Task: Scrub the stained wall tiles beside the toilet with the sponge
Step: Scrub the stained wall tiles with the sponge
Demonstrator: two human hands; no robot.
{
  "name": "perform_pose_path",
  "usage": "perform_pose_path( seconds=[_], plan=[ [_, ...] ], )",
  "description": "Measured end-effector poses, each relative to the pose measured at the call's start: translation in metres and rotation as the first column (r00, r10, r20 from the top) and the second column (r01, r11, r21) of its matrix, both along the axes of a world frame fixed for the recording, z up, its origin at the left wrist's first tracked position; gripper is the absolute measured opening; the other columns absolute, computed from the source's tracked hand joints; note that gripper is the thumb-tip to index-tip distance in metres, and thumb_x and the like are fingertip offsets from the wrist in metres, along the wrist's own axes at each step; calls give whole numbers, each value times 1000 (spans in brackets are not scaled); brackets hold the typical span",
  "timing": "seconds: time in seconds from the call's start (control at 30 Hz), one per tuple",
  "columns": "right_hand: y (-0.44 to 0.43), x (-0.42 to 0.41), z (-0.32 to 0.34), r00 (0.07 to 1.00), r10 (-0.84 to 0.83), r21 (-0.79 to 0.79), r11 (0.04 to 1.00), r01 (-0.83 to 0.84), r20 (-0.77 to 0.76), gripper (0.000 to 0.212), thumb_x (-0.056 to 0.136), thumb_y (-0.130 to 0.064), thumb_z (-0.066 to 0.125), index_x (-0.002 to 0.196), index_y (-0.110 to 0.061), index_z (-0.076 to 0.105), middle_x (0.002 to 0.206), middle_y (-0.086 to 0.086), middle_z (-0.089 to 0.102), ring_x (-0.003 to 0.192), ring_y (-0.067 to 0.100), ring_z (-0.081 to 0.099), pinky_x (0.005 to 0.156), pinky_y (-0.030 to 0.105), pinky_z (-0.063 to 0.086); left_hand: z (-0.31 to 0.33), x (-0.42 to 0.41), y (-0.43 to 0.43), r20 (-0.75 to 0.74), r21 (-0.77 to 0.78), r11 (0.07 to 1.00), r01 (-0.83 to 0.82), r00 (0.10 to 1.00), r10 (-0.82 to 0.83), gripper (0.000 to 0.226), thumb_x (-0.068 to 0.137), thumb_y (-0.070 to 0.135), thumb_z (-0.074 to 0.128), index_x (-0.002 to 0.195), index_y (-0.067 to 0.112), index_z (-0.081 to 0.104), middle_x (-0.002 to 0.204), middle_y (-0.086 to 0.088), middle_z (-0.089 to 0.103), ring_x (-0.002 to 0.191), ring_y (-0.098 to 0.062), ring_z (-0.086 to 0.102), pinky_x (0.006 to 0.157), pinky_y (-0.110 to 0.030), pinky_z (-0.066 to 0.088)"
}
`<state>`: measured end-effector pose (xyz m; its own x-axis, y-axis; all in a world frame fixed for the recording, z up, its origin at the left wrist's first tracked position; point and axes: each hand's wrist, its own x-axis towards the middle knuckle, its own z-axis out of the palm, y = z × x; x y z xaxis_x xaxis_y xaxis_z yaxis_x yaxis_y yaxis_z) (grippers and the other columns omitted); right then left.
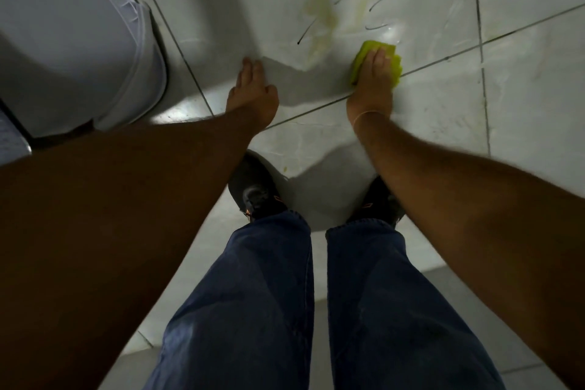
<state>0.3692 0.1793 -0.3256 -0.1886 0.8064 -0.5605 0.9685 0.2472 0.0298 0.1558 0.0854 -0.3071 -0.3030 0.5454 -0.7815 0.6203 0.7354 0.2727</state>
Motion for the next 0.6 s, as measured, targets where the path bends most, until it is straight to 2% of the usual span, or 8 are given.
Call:
perform_pose_path(
  seconds=[0.03,0.1,0.2,0.3,0.37,0.43,0.53,0.6],
  plan=[
    [-5,-10,-1,998,51,4,999,-51,-24,71,95,1,35,160,1,7,168,22,8,156,39,7,128,46,1,1,1,1,-1,1,1000,12,1000,-12,69,105,35,35,167,17,10,177,-5,-2,159,-34,21,128,-48,21],
    [-22,-26,-3,944,299,-23,952,-305,-136,70,96,1,35,161,-3,8,168,20,10,156,41,8,129,53,4,2,4,3,-12,6,999,37,999,-37,69,105,35,36,167,17,10,177,-6,-1,158,-36,21,128,-48,21],
    [-41,-32,-7,705,600,-91,734,-673,-379,71,99,-1,45,162,-7,12,170,17,9,157,37,8,128,54,7,0,3,8,-43,-10,997,70,997,-71,72,104,34,36,167,16,7,176,-8,-5,160,-34,15,129,-48,18],
    [-24,-17,-7,580,703,-66,611,-789,-413,75,96,1,50,162,-9,14,170,14,7,157,34,11,128,50,13,-2,2,9,-71,-25,992,126,989,-127,74,103,35,35,167,14,4,176,-10,-9,163,-29,2,130,-50,12],
    [-2,-6,-8,611,694,24,668,-744,-381,66,97,3,40,160,-6,21,167,20,18,155,40,18,127,55,14,-2,0,9,-90,-28,990,142,986,-144,74,103,36,34,167,14,3,176,-10,-10,163,-29,-1,130,-51,10],
    [25,11,-8,765,595,131,803,-582,-247,62,98,5,34,159,-3,21,165,22,25,152,40,25,127,52,18,-4,-3,10,-102,-31,989,142,984,-145,75,103,38,34,167,14,4,176,-10,-9,163,-30,-1,130,-51,10],
    [54,33,-8,964,229,156,966,-208,-135,67,100,4,38,161,-2,12,168,19,13,156,33,14,129,39,11,-7,-8,13,-151,-37,984,175,972,-179,75,103,39,34,166,12,4,176,-13,-7,162,-33,2,129,-54,13],
    [58,27,-10,985,58,139,990,-35,-163,63,101,0,36,160,0,13,169,20,10,157,35,10,130,40,8,-7,-10,16,-157,-42,978,205,965,-209,75,104,40,34,166,12,3,176,-12,-6,162,-34,4,129,-54,15]
  ],
)
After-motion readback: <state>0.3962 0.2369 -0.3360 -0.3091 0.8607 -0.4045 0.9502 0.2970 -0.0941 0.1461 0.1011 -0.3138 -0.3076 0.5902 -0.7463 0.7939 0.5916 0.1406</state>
